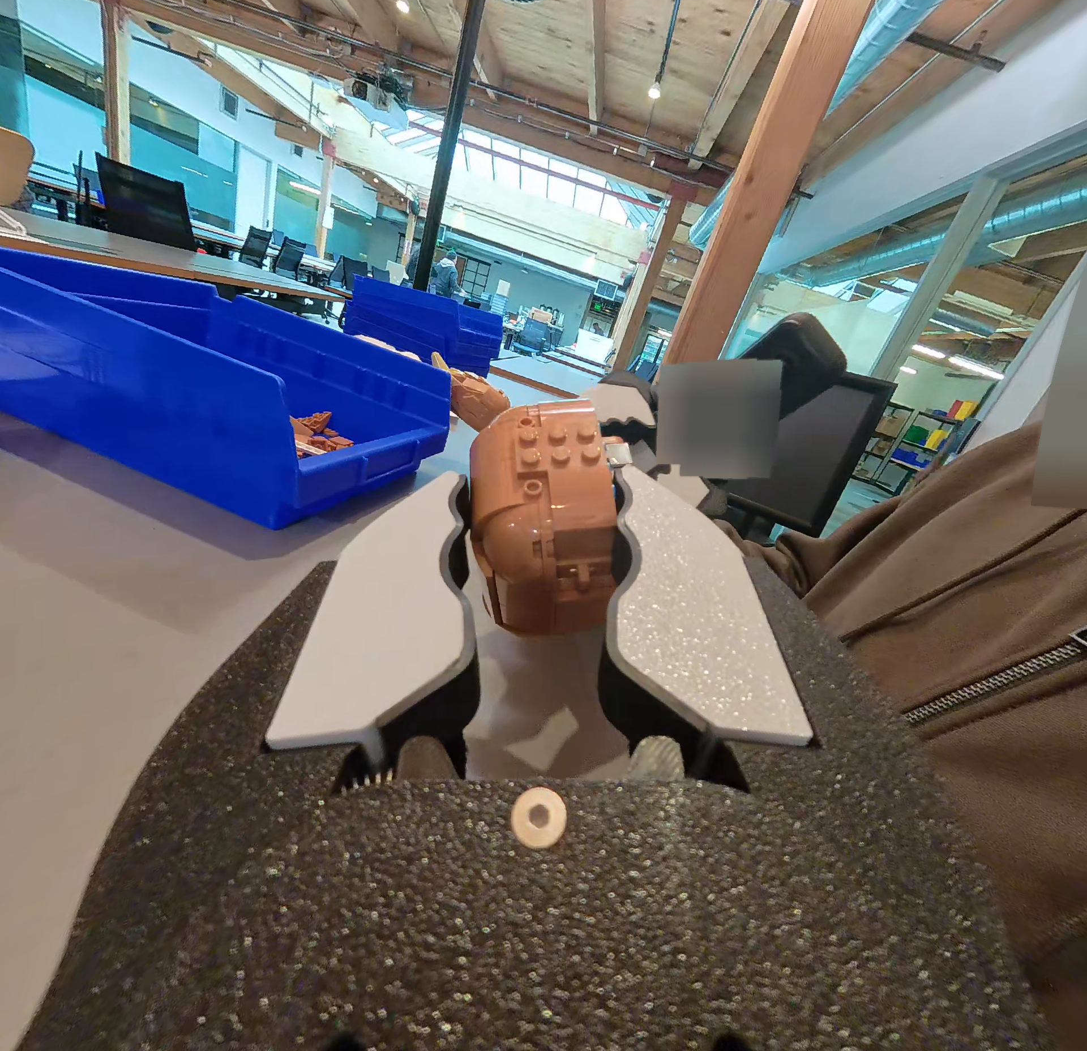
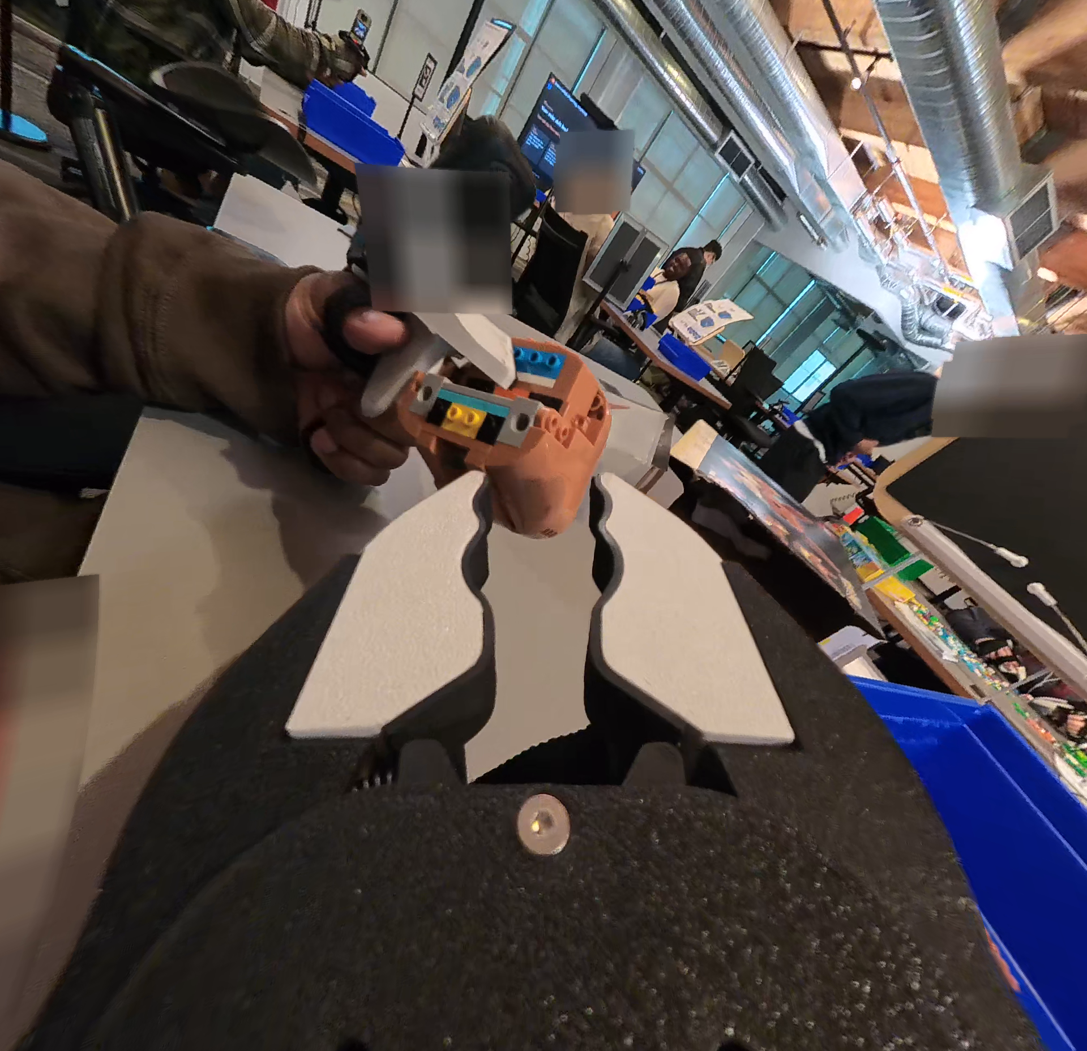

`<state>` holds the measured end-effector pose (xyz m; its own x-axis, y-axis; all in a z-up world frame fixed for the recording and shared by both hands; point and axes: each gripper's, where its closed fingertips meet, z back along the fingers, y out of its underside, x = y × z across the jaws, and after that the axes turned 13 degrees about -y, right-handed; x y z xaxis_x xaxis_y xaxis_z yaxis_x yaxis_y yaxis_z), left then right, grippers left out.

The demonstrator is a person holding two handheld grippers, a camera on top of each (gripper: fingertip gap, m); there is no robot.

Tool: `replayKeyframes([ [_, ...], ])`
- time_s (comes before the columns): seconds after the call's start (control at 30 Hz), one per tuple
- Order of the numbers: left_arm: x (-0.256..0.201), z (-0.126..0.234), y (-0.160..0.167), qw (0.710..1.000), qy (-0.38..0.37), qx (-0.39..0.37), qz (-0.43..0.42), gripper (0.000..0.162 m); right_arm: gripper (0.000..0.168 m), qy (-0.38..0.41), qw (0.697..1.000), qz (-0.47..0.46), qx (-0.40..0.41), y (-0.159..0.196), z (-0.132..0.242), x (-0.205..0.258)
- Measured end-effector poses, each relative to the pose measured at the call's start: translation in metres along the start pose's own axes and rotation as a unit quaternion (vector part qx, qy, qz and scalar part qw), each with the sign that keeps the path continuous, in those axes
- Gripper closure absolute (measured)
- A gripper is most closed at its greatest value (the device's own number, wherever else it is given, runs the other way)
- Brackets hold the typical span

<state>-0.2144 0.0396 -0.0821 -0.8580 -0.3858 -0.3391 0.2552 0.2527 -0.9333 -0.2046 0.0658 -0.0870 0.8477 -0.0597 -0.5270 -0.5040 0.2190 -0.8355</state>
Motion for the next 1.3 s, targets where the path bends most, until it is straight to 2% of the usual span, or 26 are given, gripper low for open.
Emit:
replayKeyframes([
  [0.23, 0.018, -0.005, -0.002, 0.997, -0.062, -0.015, 0.038, 0.116, 0.138, 0.060, 0.997, 0.053, 0.007, -0.008, -0.002, 0.000],
  [0.4, 0.036, -0.014, 0.005, 0.985, -0.152, -0.020, 0.080, 0.116, 0.123, 0.114, 0.988, 0.081, 0.059, 0.000, -0.012, -0.004],
  [0.57, 0.046, -0.018, 0.022, 0.970, -0.223, 0.031, 0.091, 0.116, 0.112, 0.114, 0.975, 0.124, 0.147, 0.023, -0.024, -0.003],
  [0.7, 0.049, -0.019, 0.033, 0.963, -0.246, 0.074, 0.084, 0.116, 0.121, 0.079, 0.958, 0.177, 0.213, 0.041, -0.032, 0.007],
  [0.83, 0.054, -0.016, 0.041, 0.956, -0.262, 0.101, 0.089, 0.116, 0.120, 0.057, 0.945, 0.176, 0.269, 0.062, -0.034, 0.009],
  [0.93, 0.056, -0.016, 0.045, 0.952, -0.270, 0.121, 0.076, 0.115, 0.125, 0.042, 0.947, 0.162, 0.275, 0.067, -0.034, 0.011],
  [1.1, 0.051, -0.017, 0.045, 0.960, -0.240, 0.139, 0.038, 0.110, 0.131, 0.023, 0.954, 0.128, 0.269, 0.074, -0.030, 0.012],
  [1.2, 0.046, -0.016, 0.035, 0.970, -0.212, 0.120, -0.001, 0.109, 0.133, 0.007, 0.965, 0.077, 0.249, 0.076, -0.027, 0.013],
  [1.3, 0.042, -0.008, 0.020, 0.971, -0.200, 0.098, -0.081, 0.103, 0.156, 0.012, 0.977, 0.018, 0.214, 0.073, -0.019, 0.005],
])
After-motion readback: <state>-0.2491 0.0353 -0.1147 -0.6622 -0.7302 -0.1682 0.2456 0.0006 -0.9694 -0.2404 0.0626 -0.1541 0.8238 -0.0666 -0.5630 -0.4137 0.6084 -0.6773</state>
